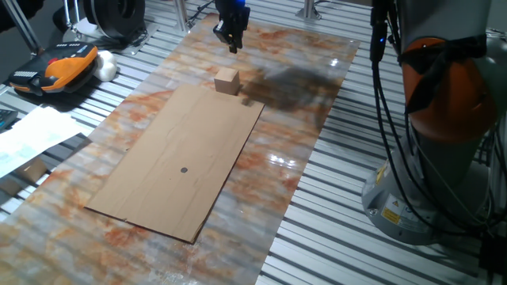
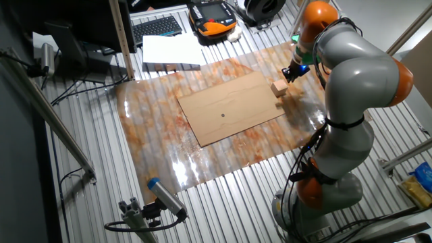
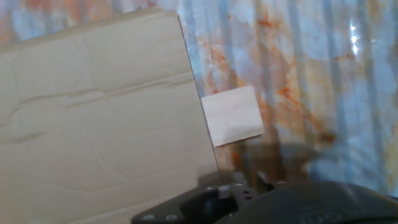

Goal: Grab the block and place it at the designated location

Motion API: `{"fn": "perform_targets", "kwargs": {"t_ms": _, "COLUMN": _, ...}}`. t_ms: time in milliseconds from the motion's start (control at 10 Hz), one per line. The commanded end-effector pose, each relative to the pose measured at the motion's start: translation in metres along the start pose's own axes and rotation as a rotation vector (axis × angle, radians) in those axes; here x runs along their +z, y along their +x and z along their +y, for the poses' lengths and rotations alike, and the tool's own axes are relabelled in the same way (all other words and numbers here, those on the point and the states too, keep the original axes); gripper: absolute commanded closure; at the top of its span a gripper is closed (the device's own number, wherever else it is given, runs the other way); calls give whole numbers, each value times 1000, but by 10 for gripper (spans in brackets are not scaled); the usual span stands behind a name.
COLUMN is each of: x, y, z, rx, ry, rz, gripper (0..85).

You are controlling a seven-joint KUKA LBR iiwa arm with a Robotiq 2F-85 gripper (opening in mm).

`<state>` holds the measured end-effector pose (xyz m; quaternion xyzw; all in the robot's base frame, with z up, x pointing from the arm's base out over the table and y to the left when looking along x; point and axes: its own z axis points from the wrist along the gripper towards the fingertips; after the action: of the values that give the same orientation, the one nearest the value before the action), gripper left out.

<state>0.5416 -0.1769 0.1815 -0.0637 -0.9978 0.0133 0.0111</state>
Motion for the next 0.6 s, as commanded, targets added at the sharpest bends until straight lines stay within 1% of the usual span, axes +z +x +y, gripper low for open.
{"fn": "perform_targets", "kwargs": {"t_ms": 0, "x": 0, "y": -11, "z": 0, "rx": 2, "ry": -5, "rz": -1, "gripper": 510}}
{"fn": "perform_targets", "kwargs": {"t_ms": 100, "x": 1, "y": -26, "z": -1, "rx": -6, "ry": -4, "rz": 6, "gripper": 340}}
{"fn": "perform_targets", "kwargs": {"t_ms": 200, "x": 1, "y": -43, "z": 0, "rx": -17, "ry": 3, "rz": 18, "gripper": 340}}
{"fn": "perform_targets", "kwargs": {"t_ms": 300, "x": 3, "y": -55, "z": 2, "rx": -37, "ry": 7, "rz": 28, "gripper": 170}}
{"fn": "perform_targets", "kwargs": {"t_ms": 400, "x": 8, "y": -63, "z": 7, "rx": -52, "ry": 17, "rz": 3, "gripper": 170}}
{"fn": "perform_targets", "kwargs": {"t_ms": 500, "x": 16, "y": -67, "z": 10, "rx": -63, "ry": 34, "rz": -14, "gripper": 170}}
